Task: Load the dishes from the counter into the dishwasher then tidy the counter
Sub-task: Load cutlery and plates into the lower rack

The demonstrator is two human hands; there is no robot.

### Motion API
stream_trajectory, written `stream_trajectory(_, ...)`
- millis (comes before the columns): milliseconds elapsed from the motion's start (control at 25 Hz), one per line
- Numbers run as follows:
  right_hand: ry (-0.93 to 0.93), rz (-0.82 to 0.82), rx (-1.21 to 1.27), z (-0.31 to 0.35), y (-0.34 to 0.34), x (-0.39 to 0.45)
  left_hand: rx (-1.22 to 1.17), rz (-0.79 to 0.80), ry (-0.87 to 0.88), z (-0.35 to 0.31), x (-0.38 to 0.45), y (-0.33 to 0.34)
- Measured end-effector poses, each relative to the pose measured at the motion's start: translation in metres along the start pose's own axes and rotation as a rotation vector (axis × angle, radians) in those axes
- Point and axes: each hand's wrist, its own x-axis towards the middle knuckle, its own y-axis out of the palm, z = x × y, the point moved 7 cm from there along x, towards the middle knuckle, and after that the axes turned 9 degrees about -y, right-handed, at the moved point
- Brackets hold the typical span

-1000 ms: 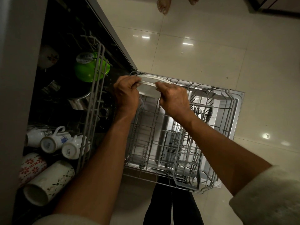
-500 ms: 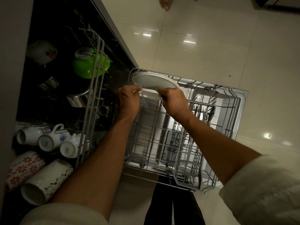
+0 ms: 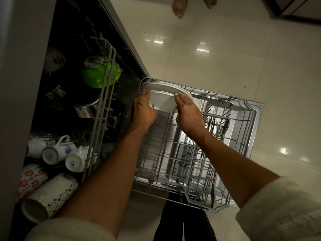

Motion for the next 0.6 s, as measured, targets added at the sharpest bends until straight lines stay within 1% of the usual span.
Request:
stream_trajectory(120, -0.035, 0.067, -0.019, 0.003, -0.001, 0.002, 0.071, 0.087, 0.106, -0.013, -0.011, 0.01)
stream_trajectory(240, -0.054, 0.146, -0.024, 0.005, -0.002, 0.0, 0.16, 0.157, 0.114, -0.018, -0.019, 0.016)
stream_trajectory(320, -0.064, 0.18, -0.038, 0.009, -0.005, -0.004, 0.21, 0.165, 0.093, -0.02, -0.02, 0.013)
stream_trajectory(440, -0.084, 0.191, -0.061, 0.019, -0.01, -0.012, 0.242, 0.154, 0.085, -0.028, -0.031, 0.003)
stream_trajectory(600, -0.147, 0.245, -0.11, 0.05, -0.026, -0.028, 0.241, 0.157, 0.126, -0.037, -0.063, -0.01)
